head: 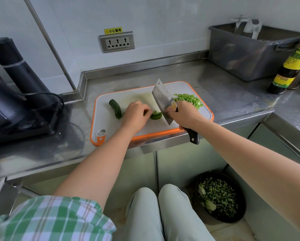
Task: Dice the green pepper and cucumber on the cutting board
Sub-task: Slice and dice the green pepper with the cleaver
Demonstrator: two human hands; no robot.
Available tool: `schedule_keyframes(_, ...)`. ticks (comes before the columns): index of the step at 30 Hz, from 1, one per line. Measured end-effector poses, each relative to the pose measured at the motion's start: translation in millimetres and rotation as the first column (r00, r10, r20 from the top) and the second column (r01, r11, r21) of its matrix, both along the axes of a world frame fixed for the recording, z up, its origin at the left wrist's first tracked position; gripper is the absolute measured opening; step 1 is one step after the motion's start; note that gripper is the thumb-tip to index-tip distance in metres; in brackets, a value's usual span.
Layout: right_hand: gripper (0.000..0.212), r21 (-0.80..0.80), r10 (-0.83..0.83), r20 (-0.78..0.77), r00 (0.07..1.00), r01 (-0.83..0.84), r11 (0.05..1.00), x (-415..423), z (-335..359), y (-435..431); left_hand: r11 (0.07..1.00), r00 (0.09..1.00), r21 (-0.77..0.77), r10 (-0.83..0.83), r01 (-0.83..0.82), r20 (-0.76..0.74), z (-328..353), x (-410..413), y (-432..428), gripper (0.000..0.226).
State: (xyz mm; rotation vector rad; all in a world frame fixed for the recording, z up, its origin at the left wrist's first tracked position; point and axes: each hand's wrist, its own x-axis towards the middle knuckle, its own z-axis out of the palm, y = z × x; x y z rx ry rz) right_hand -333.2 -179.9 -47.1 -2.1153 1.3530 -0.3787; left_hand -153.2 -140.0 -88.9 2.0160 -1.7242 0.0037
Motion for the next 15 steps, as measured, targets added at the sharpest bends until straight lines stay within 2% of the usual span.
schedule_keyframes(4, 0.009, 0.002, -0.012, 0.01, 1.0, 0.012, 1.0, -1.3, 0.6, -2.2, 1.0, 1.0, -0.01, -0.02, 0.02, -0.014, 1.0, 9.7, 6.1, 0.022)
schedule_keyframes(7, 0.01, 0.013, -0.028, 0.03, 0.999, 0.028, 1.0, -0.2, -1.3, -5.0, 0.998, 0.997, 0.029, -0.051, 0.05, 0.052, 1.2, 17.7, 11.8, 0.022)
schedule_keyframes(11, 0.008, 0.028, -0.032, 0.044, 0.999, 0.031, 0.999, 0.2, -2.7, -5.4, 0.999, 0.997, -0.028, -0.016, 0.018, 0.076, 1.7, 20.7, 10.9, 0.011)
schedule_keyframes(15, 0.008, 0.029, -0.036, 0.043, 0.998, 0.035, 0.999, -0.6, -1.0, -6.8, 1.0, 0.987, 0.021, -0.02, 0.017, 0.16, 4.6, 16.4, 8.6, 0.016)
